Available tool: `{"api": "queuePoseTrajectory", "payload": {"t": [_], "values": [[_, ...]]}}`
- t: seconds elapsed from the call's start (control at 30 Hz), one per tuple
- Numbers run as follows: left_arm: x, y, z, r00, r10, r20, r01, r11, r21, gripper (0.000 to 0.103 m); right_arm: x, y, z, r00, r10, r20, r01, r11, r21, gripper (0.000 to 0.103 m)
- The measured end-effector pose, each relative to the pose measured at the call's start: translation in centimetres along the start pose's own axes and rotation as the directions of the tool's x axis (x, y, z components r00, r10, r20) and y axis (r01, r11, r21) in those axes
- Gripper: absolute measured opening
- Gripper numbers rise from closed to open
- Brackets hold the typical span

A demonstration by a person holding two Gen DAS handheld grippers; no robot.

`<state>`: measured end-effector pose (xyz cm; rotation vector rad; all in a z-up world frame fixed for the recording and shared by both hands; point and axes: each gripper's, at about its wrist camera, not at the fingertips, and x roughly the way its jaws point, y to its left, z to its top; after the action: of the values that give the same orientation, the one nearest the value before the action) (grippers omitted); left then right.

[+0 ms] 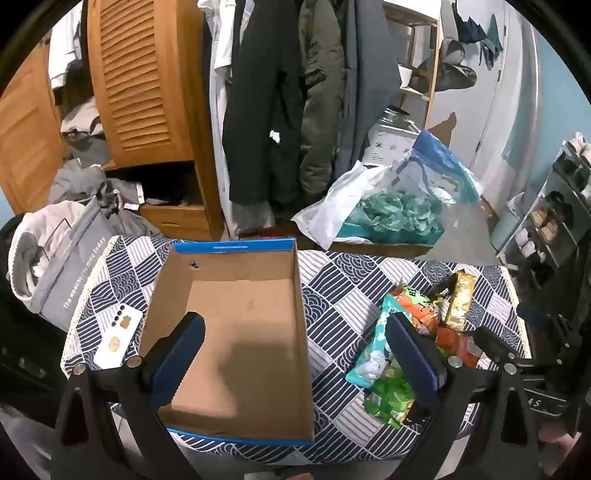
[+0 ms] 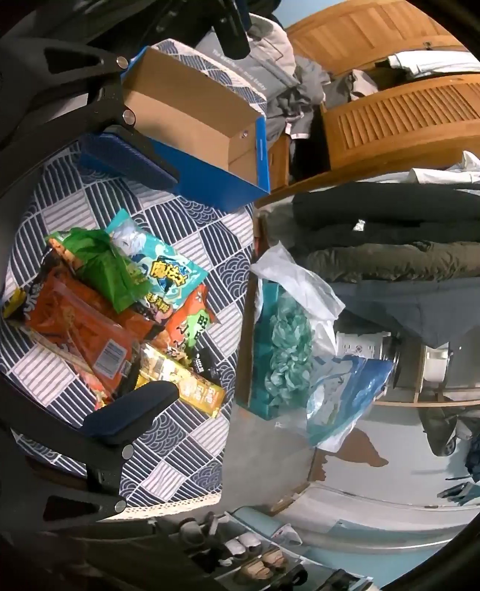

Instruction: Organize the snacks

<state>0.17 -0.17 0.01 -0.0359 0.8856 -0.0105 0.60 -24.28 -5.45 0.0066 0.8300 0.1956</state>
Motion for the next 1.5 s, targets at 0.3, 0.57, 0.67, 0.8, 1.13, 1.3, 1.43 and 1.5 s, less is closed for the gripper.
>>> {"api": "queuePoseTrajectory", "payload": {"t": [0.3,0.57,0.67,0.8,1.13,1.3,1.43,1.5], "values": [[-0.28,0.08,-0.25,1.000,0.004,0.030,-0.004,1.000,-0.004,0.099,-0.07,0.03,-0.01,1.000,0.004,0.002,-0.004,1.000,-0.006,0.101],[0.03,0.04,-0.26,1.000,0.001,0.019,-0.001,1.000,-0.002,0.099,0.00,-0.14,0.14,1.000,0.004,-0.006,-0.004,1.000,0.006,0.101],[-0.09,0.04,-0.17,1.000,-0.002,0.027,0.002,1.000,-0.001,0.099,0.00,-0.13,-0.05,1.000,0.005,-0.007,-0.005,1.000,0.005,0.101],[-0.25,0.03,-0.21,0.999,-0.005,0.037,0.005,1.000,0.002,0.099,-0.08,-0.09,0.05,1.000,0.005,-0.009,-0.005,1.000,0.005,0.101],[-0.24,0.11,-0.20,0.999,-0.016,0.030,0.016,1.000,-0.003,0.099,0.09,-0.04,-0.07,1.000,0.003,-0.013,-0.003,1.000,0.006,0.101],[-0.29,0.15,-0.35,0.999,-0.016,0.030,0.016,1.000,-0.003,0.099,0.11,-0.04,-0.10,1.000,0.003,-0.013,-0.003,1.000,0.004,0.101],[-0.30,0.13,-0.41,0.999,-0.017,0.032,0.017,1.000,-0.004,0.099,0.13,-0.03,-0.05,1.000,0.002,-0.014,-0.002,1.000,0.005,0.101],[-0.28,0.06,-0.40,0.999,-0.014,0.034,0.014,1.000,-0.002,0.099,0.12,0.00,-0.10,1.000,0.002,-0.014,-0.002,1.000,0.005,0.101]]}}
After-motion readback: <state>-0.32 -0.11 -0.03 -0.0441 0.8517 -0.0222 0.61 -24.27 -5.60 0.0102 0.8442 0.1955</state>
